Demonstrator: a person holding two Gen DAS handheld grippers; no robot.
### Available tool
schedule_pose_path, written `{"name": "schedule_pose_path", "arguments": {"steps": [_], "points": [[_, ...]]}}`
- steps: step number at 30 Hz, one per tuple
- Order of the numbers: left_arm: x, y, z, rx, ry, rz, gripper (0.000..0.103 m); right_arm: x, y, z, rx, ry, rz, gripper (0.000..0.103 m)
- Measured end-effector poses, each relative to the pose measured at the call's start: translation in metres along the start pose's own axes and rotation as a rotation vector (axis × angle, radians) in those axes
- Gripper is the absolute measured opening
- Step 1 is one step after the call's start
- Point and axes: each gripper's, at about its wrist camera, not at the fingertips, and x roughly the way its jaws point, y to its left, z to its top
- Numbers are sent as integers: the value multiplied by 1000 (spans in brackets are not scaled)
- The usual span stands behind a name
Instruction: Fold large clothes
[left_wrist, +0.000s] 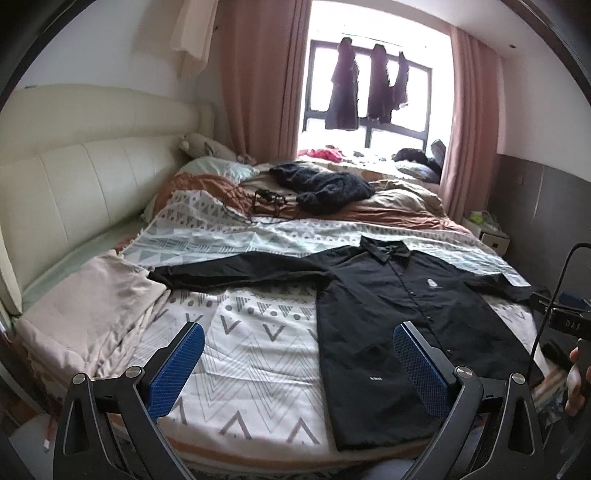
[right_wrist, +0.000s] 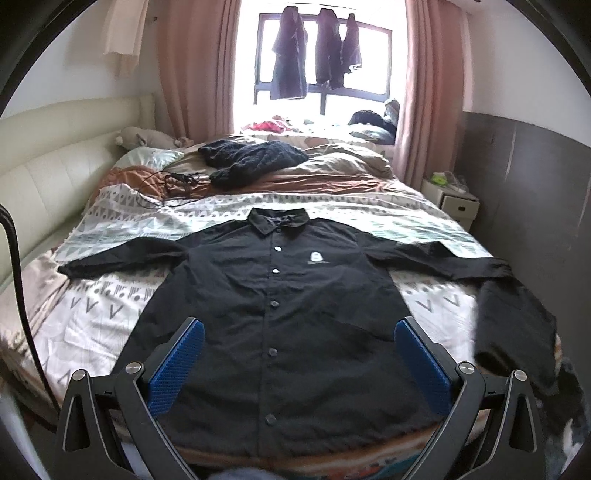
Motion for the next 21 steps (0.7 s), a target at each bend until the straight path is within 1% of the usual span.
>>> {"name": "schedule_pose_path", "arguments": {"steps": [2, 4, 9, 14, 19, 21], "points": [[14, 7, 5, -12, 17, 3, 102, 12, 6, 4, -6, 4, 6, 103], [26, 12, 9, -14, 39, 23, 102, 27, 10, 9, -7, 19, 14, 103], [57, 21, 23, -9, 78, 51, 102, 64, 23, 22, -20, 52, 8, 103], [88, 38, 38, -6, 110, 81, 101, 102, 42, 39, 6, 70, 32, 103], [114, 63, 53, -38, 139, 110, 96, 129, 65, 64, 60, 65, 118, 103], [124, 75, 59, -51, 150, 125, 94, 140, 76, 75, 69, 55, 182, 103]]}}
